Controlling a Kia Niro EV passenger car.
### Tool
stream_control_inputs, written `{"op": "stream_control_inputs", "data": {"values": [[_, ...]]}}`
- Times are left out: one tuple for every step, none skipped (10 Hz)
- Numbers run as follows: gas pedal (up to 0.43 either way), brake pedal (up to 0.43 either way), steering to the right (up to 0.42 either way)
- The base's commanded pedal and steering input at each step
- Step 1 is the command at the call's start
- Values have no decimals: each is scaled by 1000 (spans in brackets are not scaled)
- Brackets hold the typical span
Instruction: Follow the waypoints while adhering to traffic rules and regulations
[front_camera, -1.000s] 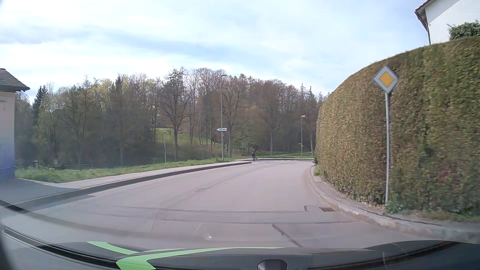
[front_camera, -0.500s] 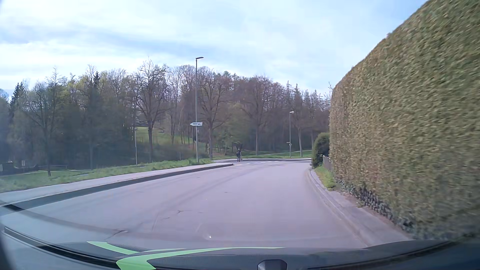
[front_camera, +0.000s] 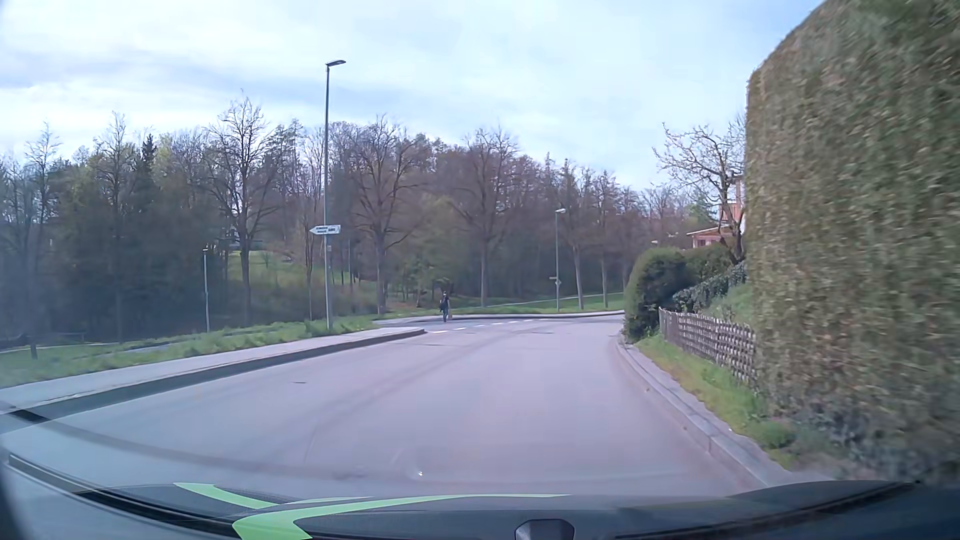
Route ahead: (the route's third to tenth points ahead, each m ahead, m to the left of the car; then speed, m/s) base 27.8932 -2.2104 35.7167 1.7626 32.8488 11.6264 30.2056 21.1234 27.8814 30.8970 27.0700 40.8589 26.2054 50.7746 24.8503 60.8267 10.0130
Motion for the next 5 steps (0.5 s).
{"op": "stream_control_inputs", "data": {"values": [[0, 329, 46], [0, 329, 47], [0, 348, 47], [0, 354, 47], [0, 348, 47]]}}
